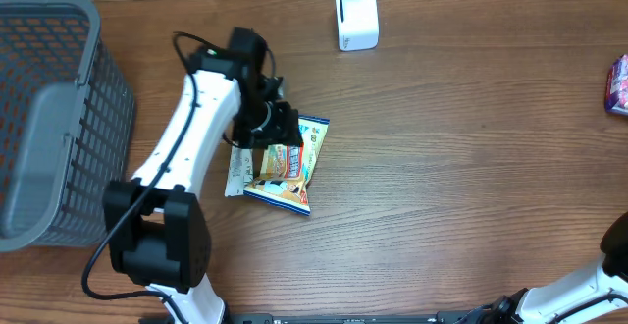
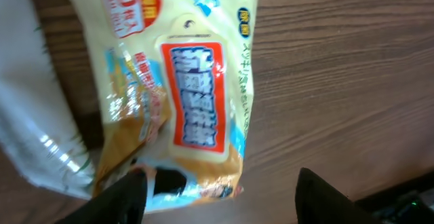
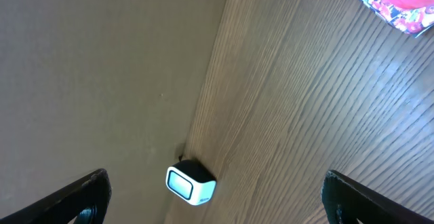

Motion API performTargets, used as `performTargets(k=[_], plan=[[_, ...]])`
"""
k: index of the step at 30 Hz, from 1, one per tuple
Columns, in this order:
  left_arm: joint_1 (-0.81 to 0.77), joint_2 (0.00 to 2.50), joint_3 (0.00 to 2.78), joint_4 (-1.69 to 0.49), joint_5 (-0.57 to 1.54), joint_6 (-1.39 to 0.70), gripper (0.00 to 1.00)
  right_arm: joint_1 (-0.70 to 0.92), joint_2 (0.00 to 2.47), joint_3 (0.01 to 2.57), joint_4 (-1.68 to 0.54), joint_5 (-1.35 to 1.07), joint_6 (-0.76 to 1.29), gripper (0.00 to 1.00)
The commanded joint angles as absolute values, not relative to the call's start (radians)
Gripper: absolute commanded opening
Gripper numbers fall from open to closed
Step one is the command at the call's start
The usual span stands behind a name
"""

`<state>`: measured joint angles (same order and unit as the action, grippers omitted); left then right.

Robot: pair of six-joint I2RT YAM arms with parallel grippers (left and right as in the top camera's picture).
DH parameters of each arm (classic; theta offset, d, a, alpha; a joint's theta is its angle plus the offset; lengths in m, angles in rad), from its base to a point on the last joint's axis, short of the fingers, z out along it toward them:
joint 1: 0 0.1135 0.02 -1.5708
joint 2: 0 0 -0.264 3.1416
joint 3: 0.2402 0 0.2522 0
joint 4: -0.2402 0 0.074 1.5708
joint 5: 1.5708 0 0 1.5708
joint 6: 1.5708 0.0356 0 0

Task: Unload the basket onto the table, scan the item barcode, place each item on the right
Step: 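Grasp the yellow snack bag with the left gripper and lift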

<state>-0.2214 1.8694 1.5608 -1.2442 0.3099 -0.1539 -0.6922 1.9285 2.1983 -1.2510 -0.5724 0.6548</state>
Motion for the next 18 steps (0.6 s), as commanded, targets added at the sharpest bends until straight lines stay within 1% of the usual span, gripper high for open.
performTargets(k=[1, 5, 7, 8, 9, 10, 11, 12, 18], plan=[[-0.241, 1.852, 1.514, -1.201, 0.247, -0.171, 0.6, -0.693, 1.926, 2.198, -1.251, -0.578, 0.654, 1.0], [-0.244, 1.864, 1.489, -1.188, 0.229, -0.18, 0.63, -0.693, 1.926, 2.198, -1.251, -0.578, 0.654, 1.0], [-0.244, 1.871, 1.475, -1.187, 0.23, -0.181, 0.61, -0.693, 1.926, 2.198, -1.251, -0.578, 0.654, 1.0], [-0.244, 1.875, 1.467, -1.184, 0.233, -0.181, 0.57, -0.693, 1.926, 2.198, -1.251, -0.578, 0.653, 1.0], [-0.25, 1.877, 1.438, -1.164, 0.241, -0.185, 0.45, -0.693, 1.926, 2.198, -1.251, -0.578, 0.654, 1.0], [-0.255, 1.877, 1.42, -1.148, 0.247, -0.192, 0.36, -0.693, 1.926, 2.198, -1.251, -0.578, 0.654, 1.0], [-0.258, 1.877, 1.406, -1.134, 0.249, -0.201, 0.31, -0.693, 1.926, 2.198, -1.251, -0.578, 0.654, 1.0], [-0.265, 1.877, 1.387, -1.114, 0.253, -0.218, 0.23, -0.693, 1.926, 2.198, -1.251, -0.578, 0.654, 1.0], [-0.298, 1.877, 1.278, -0.997, 0.252, -0.293, 0.11, -0.693, 1.926, 2.198, -1.251, -0.578, 0.654, 1.0]])
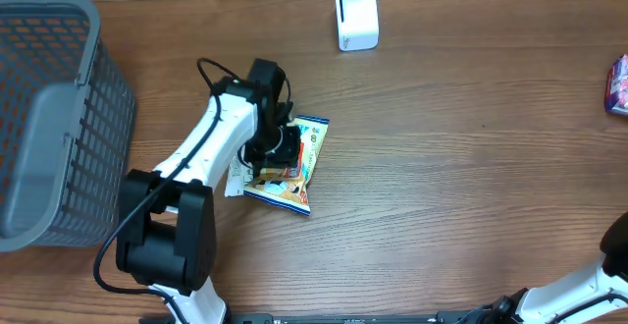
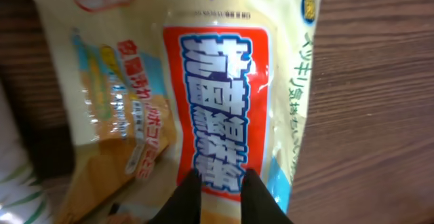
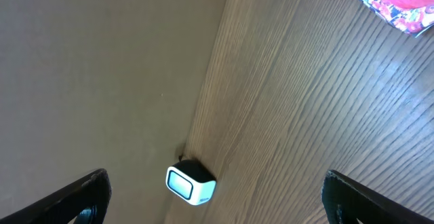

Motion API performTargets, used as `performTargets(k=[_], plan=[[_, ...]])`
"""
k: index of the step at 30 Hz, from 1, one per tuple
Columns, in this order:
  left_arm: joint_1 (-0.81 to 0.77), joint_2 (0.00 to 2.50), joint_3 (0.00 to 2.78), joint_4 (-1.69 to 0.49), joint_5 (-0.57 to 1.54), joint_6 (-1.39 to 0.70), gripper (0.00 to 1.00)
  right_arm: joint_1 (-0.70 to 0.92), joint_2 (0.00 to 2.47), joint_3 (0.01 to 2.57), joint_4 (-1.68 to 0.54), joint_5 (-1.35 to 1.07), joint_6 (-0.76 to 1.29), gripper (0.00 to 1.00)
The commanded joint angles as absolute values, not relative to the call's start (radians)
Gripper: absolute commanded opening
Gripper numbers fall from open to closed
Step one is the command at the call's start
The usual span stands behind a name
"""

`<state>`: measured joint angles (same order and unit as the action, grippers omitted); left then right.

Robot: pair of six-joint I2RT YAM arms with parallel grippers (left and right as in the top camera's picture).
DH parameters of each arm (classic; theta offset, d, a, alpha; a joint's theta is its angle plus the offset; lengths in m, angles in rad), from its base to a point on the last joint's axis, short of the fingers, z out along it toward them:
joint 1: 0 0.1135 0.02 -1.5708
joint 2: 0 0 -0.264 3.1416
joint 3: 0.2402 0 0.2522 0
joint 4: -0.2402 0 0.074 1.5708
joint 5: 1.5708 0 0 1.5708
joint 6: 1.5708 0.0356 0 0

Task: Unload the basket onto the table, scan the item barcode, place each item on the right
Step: 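Grasp the yellow snack bag with the left gripper and lift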

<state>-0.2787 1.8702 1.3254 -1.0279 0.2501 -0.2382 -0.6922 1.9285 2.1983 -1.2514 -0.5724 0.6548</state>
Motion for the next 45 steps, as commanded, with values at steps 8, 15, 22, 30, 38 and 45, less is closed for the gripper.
performTargets(k=[8, 15, 22, 30, 38, 45], plan=[[-0.322, 1.877, 1.16, -0.876, 0.252, -0.315, 0.04, -0.693, 1.926, 2.198, -1.251, -0.578, 0.653, 1.0], [-0.328, 1.877, 1.136, -0.866, 0.263, -0.314, 0.04, -0.693, 1.926, 2.198, -1.251, -0.578, 0.653, 1.0], [-0.328, 1.876, 1.25, -0.948, 0.384, -0.269, 0.04, -0.693, 1.926, 2.198, -1.251, -0.578, 0.654, 1.0], [-0.328, 1.876, 1.55, -1.122, 0.376, -0.205, 0.04, -0.693, 1.926, 2.198, -1.251, -0.578, 0.654, 1.0], [-0.328, 1.877, 1.583, -1.054, 0.347, -0.209, 0.19, -0.693, 1.926, 2.198, -1.251, -0.578, 0.654, 1.0], [-0.33, 1.877, 1.547, -0.988, 0.332, -0.214, 0.17, -0.693, 1.926, 2.198, -1.251, -0.578, 0.654, 1.0]])
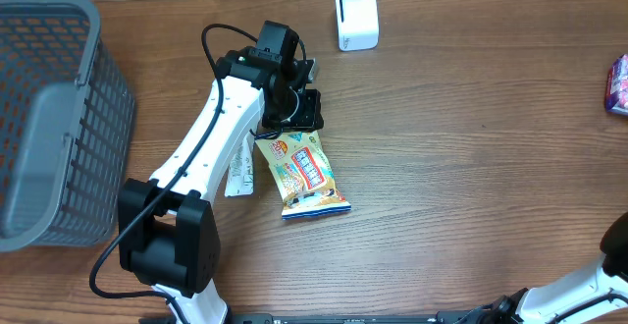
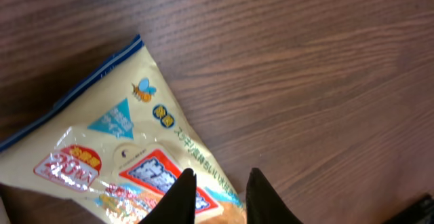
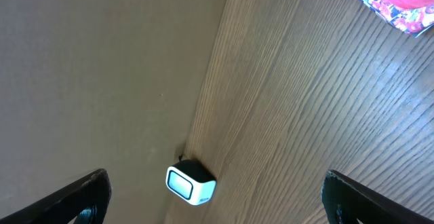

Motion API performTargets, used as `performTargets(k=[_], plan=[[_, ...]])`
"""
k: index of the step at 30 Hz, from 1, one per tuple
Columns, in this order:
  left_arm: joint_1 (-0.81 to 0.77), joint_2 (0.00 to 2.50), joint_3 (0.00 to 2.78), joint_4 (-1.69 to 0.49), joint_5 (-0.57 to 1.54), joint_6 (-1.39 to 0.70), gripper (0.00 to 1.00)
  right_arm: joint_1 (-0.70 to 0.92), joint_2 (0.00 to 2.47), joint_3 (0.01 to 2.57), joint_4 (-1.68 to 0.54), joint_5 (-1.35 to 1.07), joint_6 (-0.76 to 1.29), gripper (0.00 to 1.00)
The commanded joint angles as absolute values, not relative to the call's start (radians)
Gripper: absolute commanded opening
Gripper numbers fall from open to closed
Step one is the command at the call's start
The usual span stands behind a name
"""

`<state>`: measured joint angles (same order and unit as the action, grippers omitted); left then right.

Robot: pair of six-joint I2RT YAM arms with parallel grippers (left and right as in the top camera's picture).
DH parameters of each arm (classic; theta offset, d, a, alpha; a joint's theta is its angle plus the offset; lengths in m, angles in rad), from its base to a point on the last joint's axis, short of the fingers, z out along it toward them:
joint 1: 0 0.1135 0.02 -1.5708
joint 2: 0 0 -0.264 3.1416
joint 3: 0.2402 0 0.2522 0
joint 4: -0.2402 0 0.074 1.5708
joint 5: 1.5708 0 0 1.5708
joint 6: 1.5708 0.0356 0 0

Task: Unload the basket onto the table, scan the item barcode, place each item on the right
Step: 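Grasp the yellow snack bag with the left gripper and lift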

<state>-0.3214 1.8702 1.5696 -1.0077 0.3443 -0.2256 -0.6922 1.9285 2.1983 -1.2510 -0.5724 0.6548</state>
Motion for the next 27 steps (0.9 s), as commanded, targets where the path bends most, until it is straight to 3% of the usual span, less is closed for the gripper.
performTargets(k=[1, 14, 21, 27], plan=[[-0.33, 1.877, 1.535, -0.977, 0.332, -0.217, 0.16, -0.693, 1.926, 2.198, -1.251, -0.578, 0.654, 1.0], [-0.331, 1.877, 1.359, -0.817, 0.333, -0.27, 0.05, -0.693, 1.926, 2.198, -1.251, -0.578, 0.654, 1.0], [-0.339, 1.877, 1.253, -0.746, 0.327, -0.27, 0.04, -0.693, 1.926, 2.198, -1.251, -0.578, 0.654, 1.0], [-0.339, 1.877, 1.208, -0.78, 0.142, -0.285, 0.04, -0.693, 1.926, 2.198, -1.251, -0.578, 0.654, 1.0]])
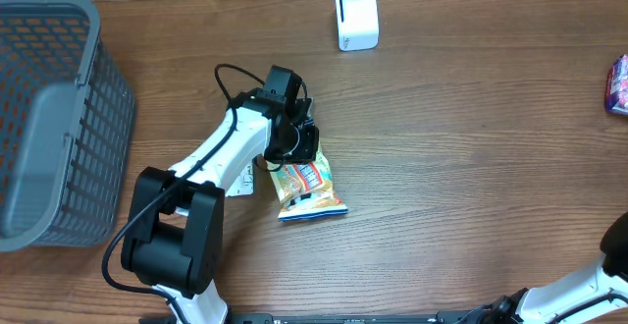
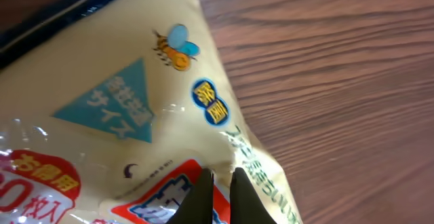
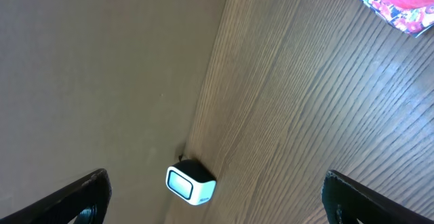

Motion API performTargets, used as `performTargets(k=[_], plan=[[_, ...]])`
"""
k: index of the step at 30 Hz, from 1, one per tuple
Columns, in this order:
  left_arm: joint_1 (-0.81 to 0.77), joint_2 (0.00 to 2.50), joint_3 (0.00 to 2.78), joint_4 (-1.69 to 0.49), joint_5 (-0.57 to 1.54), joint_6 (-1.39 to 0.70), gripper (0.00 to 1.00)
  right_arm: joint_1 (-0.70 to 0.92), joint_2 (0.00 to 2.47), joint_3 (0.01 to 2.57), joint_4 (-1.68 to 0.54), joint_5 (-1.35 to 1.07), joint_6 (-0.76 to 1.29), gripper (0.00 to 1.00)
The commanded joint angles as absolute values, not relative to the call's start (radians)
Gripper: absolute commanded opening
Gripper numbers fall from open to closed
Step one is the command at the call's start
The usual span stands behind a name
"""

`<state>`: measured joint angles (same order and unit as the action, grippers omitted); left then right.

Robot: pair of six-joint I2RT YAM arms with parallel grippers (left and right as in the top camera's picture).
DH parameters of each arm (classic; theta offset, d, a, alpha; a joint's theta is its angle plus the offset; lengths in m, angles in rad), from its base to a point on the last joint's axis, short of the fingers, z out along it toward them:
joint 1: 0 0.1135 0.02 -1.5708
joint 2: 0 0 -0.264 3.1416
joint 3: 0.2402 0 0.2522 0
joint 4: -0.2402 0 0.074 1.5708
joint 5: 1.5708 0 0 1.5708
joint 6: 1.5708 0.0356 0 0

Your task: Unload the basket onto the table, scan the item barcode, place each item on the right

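The item is a yellow snack packet (image 1: 307, 188) with a red label (image 2: 169, 183), lying lengthwise on the wooden table. My left gripper (image 1: 296, 139) is at the packet's far end, and in the left wrist view the left gripper (image 2: 220, 187) has its fingers nearly together, pinching a fold of the wrapper. The white barcode scanner (image 1: 356, 16) stands at the table's far edge, also visible as the scanner (image 3: 190, 182) in the right wrist view. My right gripper (image 3: 217, 200) is held high off the table, fingers wide apart and empty.
A grey mesh basket (image 1: 49, 118) fills the left side. A white packet (image 1: 238, 177) lies just left of the snack packet, under my left arm. A pink-patterned packet (image 1: 617, 84) sits at the far right edge, seen also as the pink packet (image 3: 397, 0).
My left gripper, still shut on the snack packet, has moved toward the table's front and sits lower and closer over the packet. The packet shifted slightly frontward. The right arm has not moved.
My left gripper was open over the snack packet lying beside the white packet. Then it was shut on the packet. Later the packet was turned, its far end held nearer the scanner. Now gripper and packet sit a little further front. The right gripper stayed open throughout.
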<state>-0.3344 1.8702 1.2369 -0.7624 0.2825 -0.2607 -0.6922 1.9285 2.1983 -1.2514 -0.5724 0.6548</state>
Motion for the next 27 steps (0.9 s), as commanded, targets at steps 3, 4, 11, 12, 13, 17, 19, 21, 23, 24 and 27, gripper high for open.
performTargets(k=[3, 4, 11, 12, 13, 17, 19, 21, 23, 24, 27], plan=[[-0.339, 1.877, 1.207, -0.782, 0.1, -0.296, 0.04, -0.693, 1.926, 2.198, -1.251, -0.578, 0.654, 1.0], [-0.339, 1.877, 1.207, -0.779, 0.101, -0.297, 0.04, -0.693, 1.926, 2.198, -1.251, -0.578, 0.653, 1.0], [-0.339, 1.877, 1.214, -0.786, 0.11, -0.297, 0.04, -0.693, 1.926, 2.198, -1.251, -0.578, 0.653, 1.0], [-0.339, 1.877, 1.223, -0.798, 0.122, -0.296, 0.04, -0.693, 1.926, 2.198, -1.251, -0.578, 0.654, 1.0], [-0.337, 1.876, 1.245, -0.826, 0.142, -0.296, 0.04, -0.693, 1.926, 2.198, -1.251, -0.578, 0.654, 1.0], [-0.336, 1.875, 1.376, -0.975, 0.196, -0.296, 0.04, -0.693, 1.926, 2.198, -1.251, -0.578, 0.654, 1.0], [-0.336, 1.875, 1.474, -1.08, 0.201, -0.296, 0.04, -0.693, 1.926, 2.198, -1.251, -0.578, 0.653, 1.0], [-0.336, 1.875, 1.56, -1.165, 0.201, -0.295, 0.04, -0.693, 1.926, 2.198, -1.251, -0.578, 0.653, 1.0], [-0.337, 1.875, 1.627, -1.238, 0.2, -0.292, 0.04, -0.693, 1.926, 2.198, -1.251, -0.578, 0.654, 1.0], [-0.337, 1.875, 1.649, -1.272, 0.199, -0.292, 0.04, -0.693, 1.926, 2.198, -1.251, -0.578, 0.654, 1.0], [-0.337, 1.876, 1.659, -1.362, 0.2, -0.293, 0.04, -0.693, 1.926, 2.198, -1.251, -0.578, 0.654, 1.0]])
